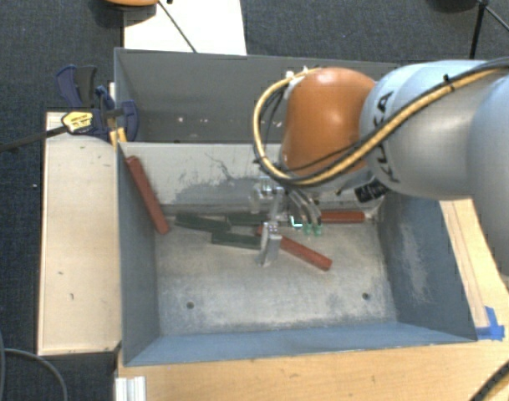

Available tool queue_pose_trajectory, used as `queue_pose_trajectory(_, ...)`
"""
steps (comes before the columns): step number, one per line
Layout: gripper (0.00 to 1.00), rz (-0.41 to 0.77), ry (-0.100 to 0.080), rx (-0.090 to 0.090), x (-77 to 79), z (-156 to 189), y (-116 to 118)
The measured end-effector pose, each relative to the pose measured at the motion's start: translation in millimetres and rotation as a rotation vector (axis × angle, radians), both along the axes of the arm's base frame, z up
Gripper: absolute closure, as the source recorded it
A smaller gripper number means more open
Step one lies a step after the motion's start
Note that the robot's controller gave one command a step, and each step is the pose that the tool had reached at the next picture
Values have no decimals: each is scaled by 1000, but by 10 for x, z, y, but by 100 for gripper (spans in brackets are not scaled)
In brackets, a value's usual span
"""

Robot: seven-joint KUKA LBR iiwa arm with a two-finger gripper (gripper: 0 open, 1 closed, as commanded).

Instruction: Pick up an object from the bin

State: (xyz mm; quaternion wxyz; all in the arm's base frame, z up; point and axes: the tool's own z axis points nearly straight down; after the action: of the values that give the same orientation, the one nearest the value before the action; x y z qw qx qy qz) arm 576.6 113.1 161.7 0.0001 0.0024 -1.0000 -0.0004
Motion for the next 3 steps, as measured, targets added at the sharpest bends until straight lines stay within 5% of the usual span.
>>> queue_pose_trajectory(1,0,-3,-2,0,7,9,-3)
queue_pose_trajectory(2,0,-88,-7,2,134,-800,527)
queue_pose_trajectory(3,0,-58,0,-1,92,-466,477)
